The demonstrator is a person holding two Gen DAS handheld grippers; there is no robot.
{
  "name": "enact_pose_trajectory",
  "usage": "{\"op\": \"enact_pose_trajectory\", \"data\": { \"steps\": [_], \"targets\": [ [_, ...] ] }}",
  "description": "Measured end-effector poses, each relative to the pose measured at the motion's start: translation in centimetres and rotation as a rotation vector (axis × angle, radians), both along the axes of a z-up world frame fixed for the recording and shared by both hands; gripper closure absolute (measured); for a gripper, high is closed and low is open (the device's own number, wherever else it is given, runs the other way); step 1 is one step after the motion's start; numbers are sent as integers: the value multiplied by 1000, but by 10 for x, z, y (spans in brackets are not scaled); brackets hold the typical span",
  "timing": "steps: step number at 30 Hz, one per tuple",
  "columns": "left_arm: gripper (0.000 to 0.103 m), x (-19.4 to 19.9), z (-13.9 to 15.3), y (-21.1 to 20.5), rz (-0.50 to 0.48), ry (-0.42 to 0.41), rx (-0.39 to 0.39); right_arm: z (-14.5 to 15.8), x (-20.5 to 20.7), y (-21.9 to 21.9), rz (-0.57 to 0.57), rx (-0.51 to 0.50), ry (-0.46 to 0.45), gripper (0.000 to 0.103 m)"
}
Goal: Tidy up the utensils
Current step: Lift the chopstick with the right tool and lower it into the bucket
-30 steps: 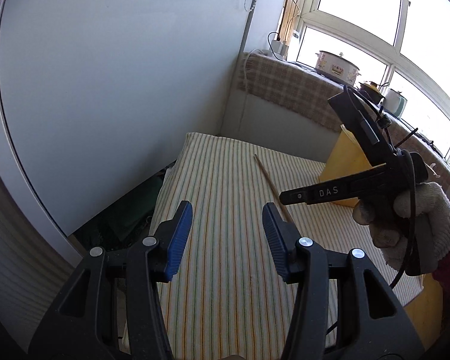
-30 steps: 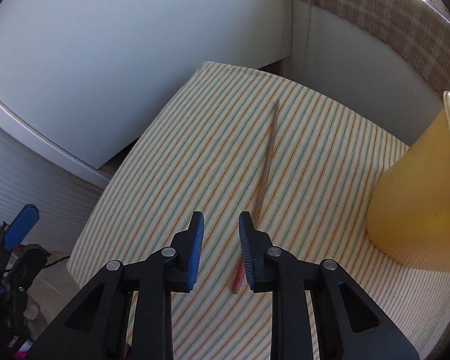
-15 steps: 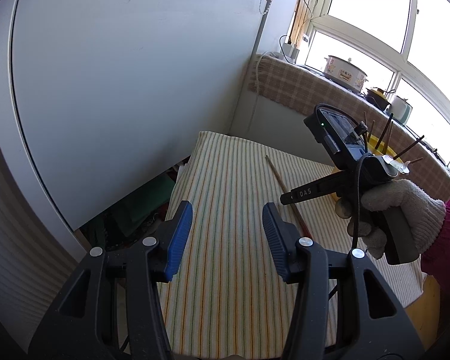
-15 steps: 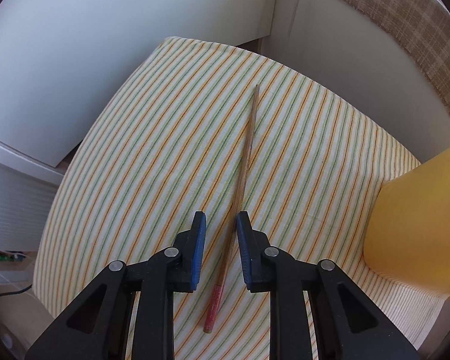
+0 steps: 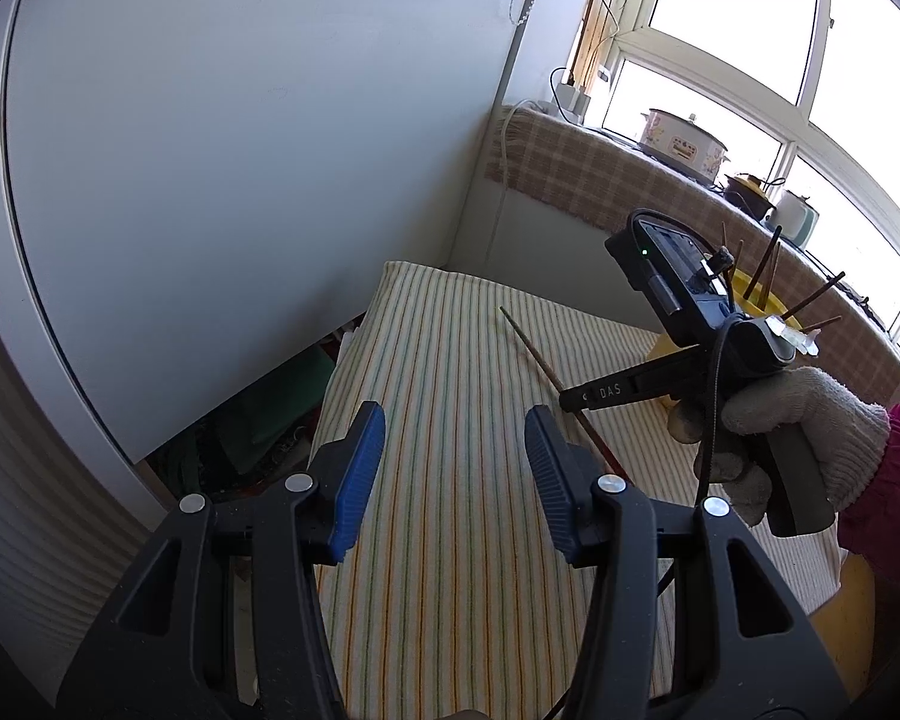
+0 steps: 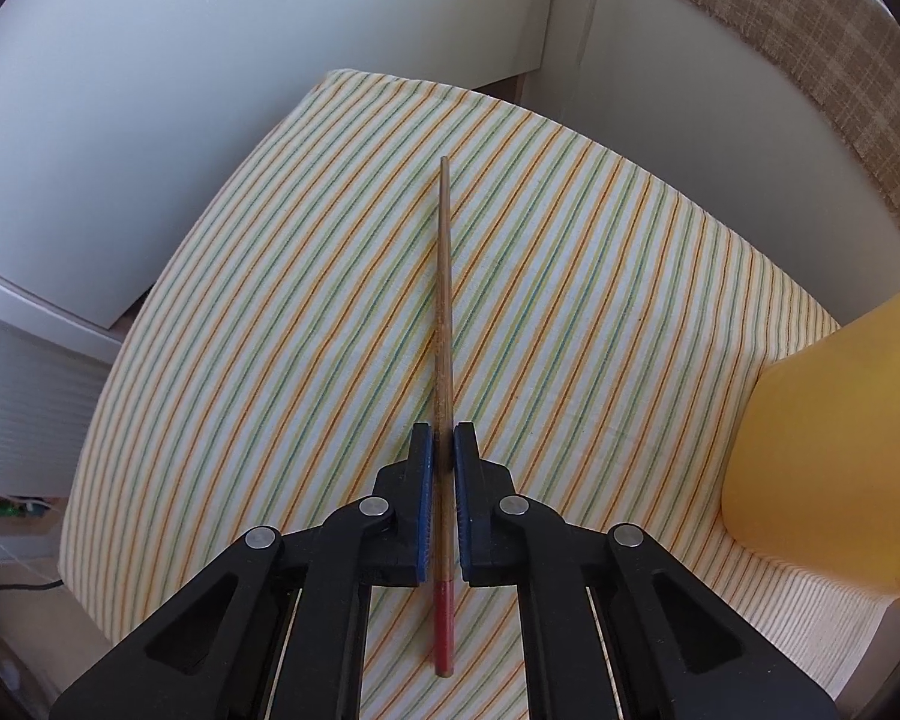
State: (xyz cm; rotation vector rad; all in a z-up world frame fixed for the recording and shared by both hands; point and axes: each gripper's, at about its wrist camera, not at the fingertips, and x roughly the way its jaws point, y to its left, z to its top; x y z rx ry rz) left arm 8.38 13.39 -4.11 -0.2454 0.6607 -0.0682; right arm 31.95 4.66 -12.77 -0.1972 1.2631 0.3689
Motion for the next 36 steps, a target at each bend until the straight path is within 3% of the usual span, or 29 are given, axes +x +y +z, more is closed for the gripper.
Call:
{"op": "enact_pose_trajectory", "data": {
  "steps": [11,26,36],
  "targets": [
    [53,7,1,-15,-22,-4,-2,59,-53,-33,42,112,-141,98],
    [53,15,4,-36,-42,-7,-2,144,-112,-94,16,265,-383,98],
    [53,23,9,-55,-63,-11,3,193,-120,-142,-54,317,-568,98]
  ]
}}
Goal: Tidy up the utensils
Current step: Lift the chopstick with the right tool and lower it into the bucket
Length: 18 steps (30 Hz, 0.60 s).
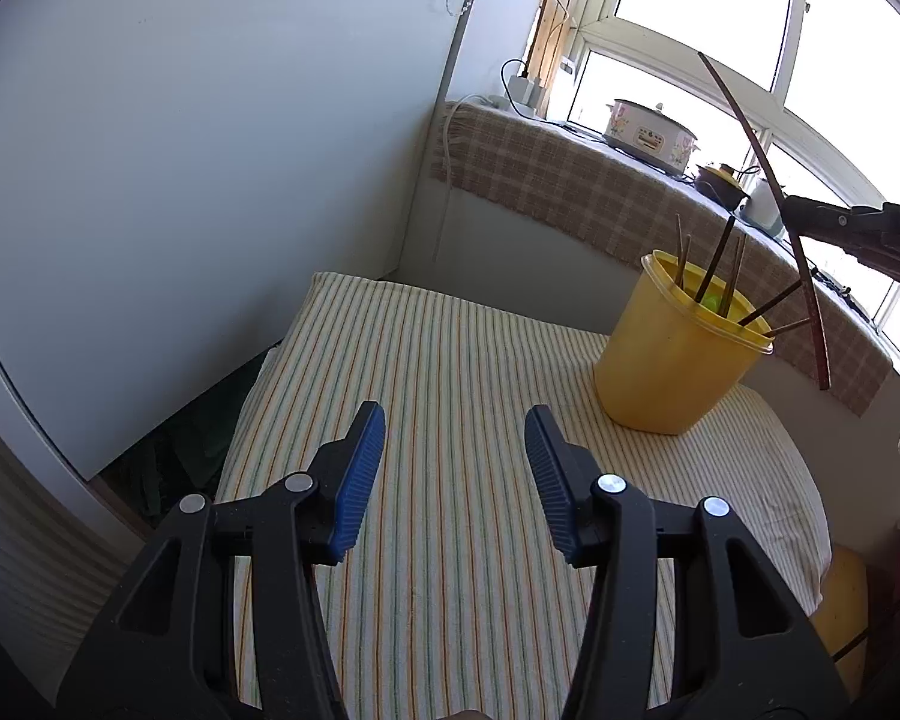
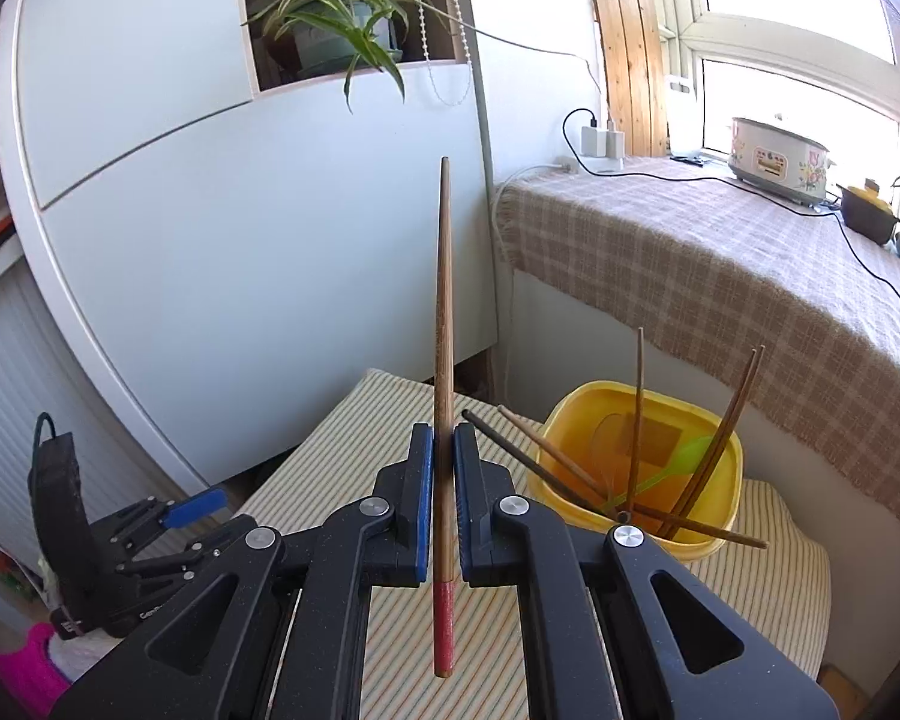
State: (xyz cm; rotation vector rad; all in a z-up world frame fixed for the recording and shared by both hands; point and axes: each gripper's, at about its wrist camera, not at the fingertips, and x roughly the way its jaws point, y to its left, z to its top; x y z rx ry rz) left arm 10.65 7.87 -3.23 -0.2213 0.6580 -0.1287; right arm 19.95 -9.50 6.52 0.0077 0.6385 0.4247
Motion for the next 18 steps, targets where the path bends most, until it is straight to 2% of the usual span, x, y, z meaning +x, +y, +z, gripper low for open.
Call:
{"op": "enact_pose_trajectory", "data": {
  "steps": [7,11,18],
  "targets": [
    [53,3,0,-17,-21,10,9,14,13,-32,-75,34,-64,98],
    [53,6,-1,-22,-26,17,16,21,26,-48,-101,78,-71,98],
    [53,5,2,-23,-18,17,22,33,48,-60,-139,125,-111,98]
  ]
}}
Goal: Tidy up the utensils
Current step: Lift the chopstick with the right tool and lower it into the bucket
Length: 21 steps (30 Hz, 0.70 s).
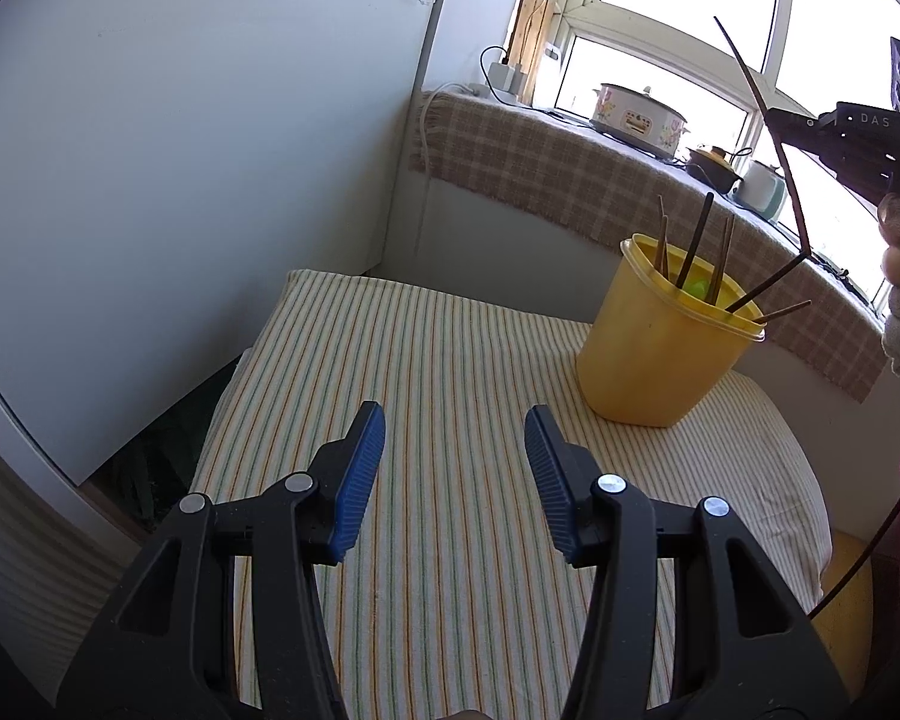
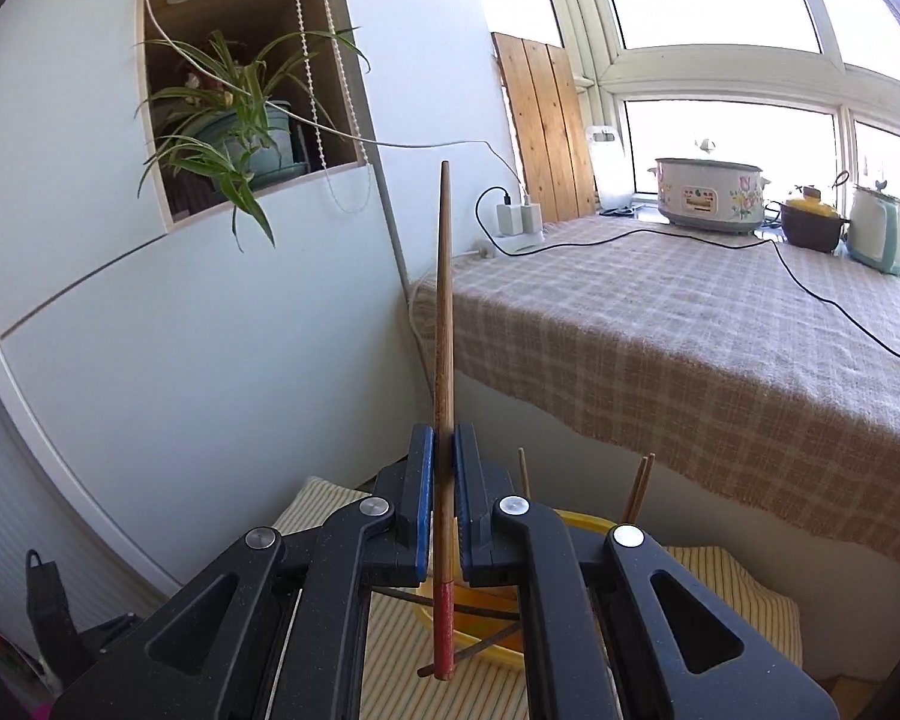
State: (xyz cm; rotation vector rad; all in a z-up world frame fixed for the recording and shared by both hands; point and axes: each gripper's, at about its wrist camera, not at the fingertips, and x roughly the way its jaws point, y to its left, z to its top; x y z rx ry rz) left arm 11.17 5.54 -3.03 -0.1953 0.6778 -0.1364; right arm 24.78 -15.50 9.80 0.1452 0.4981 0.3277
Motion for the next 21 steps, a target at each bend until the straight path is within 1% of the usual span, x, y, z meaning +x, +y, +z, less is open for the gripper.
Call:
{"op": "enact_pose_trajectory", "data": {
  "steps": [2,4,8,10,17,21],
  "targets": [
    [53,0,0,0,4,4,2,-1,7,-2,6,30,15,98],
    [53,1,-1,0,7,6,4,-3,14,-2,1,35,16,98],
    [53,1,0,1,13,6,6,-6,19,0,-40,-15,-22,98],
    [53,0,0,0,12,5,8,-11,23,-2,-59,-33,-23,98],
    [53,1,0,-6,-1,6,7,-46,37,-7,-117,-91,0,98],
    [53,1,1,-9,-10,7,14,-63,40,-1,-119,-143,0,98]
  ]
}}
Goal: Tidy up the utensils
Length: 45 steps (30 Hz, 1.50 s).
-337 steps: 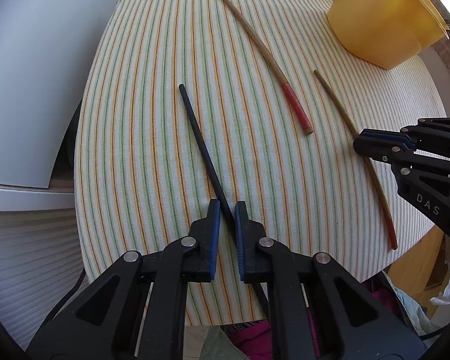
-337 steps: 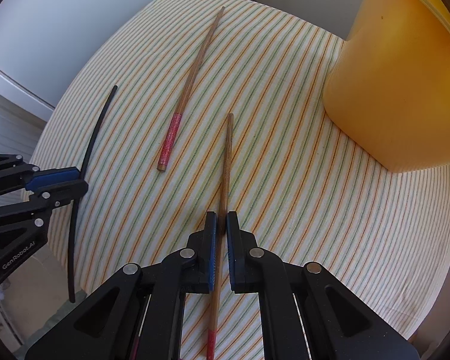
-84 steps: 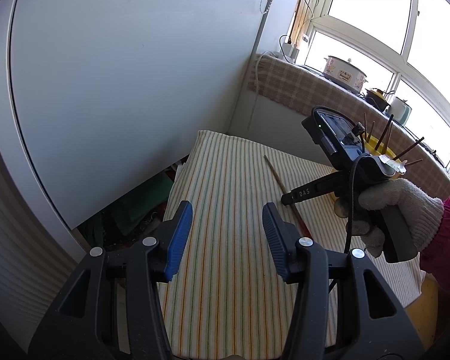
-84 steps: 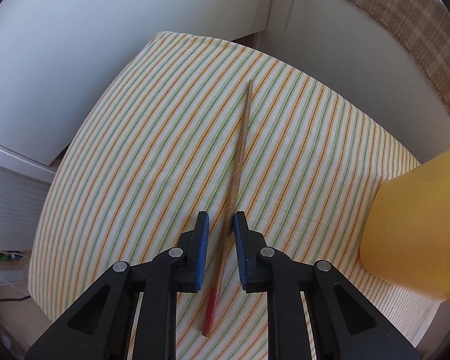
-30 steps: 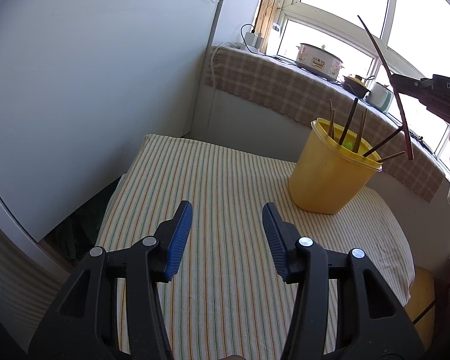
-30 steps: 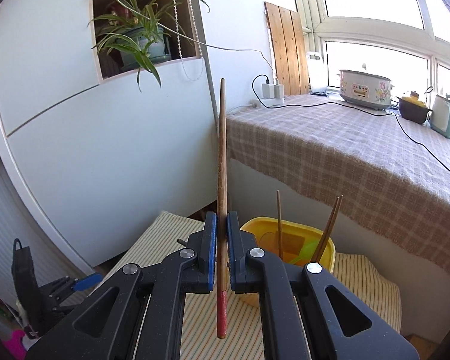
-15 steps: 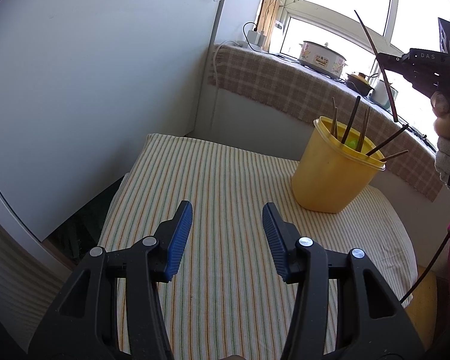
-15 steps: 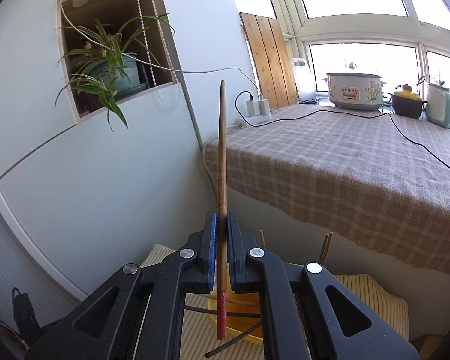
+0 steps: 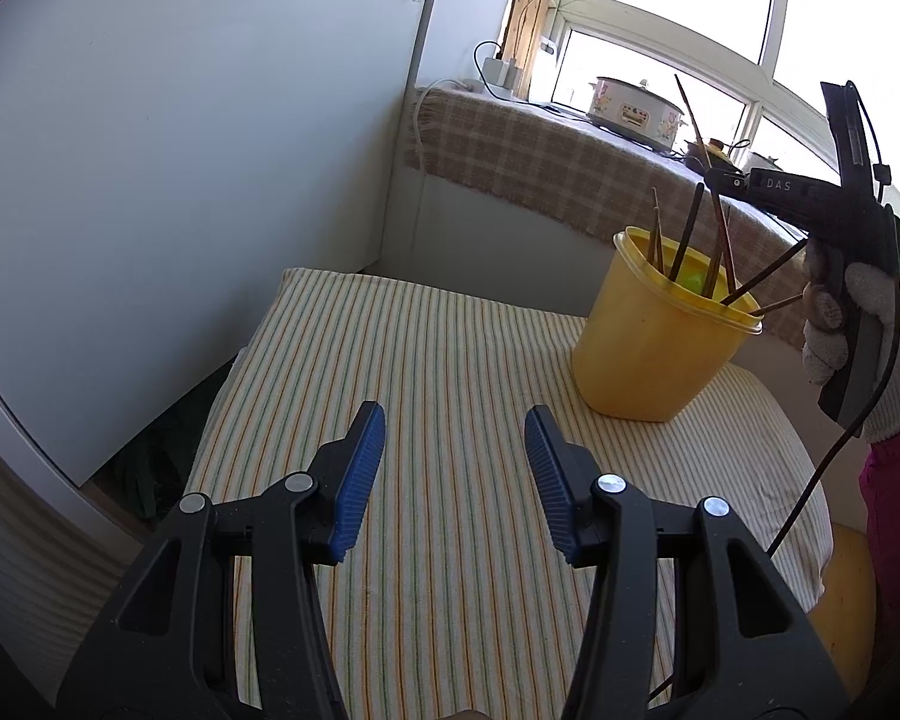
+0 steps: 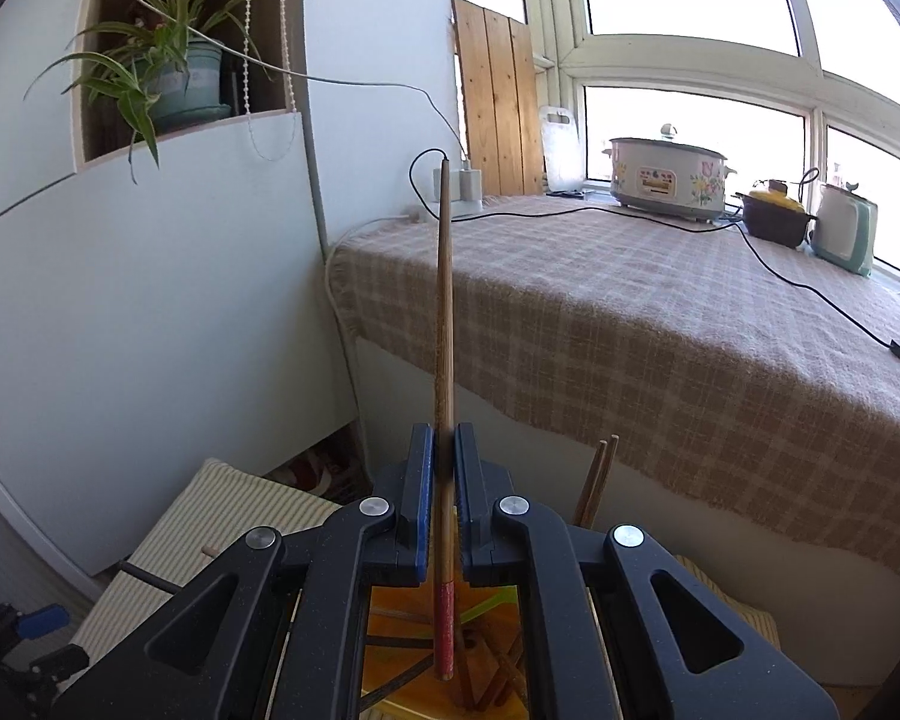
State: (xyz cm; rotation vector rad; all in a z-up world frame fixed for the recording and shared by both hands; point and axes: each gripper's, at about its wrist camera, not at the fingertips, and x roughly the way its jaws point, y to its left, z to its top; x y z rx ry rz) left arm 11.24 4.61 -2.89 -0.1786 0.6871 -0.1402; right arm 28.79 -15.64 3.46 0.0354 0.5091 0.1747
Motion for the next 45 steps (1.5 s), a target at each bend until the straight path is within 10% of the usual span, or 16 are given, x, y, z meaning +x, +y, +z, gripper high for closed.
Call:
{"op": "enact_pose_trajectory", "data": {
  "steps": [45],
  "targets": [
    [53,-26,34,-38,-32,-130,1,2,-144,-20,-32,57,42,83]
  ]
}}
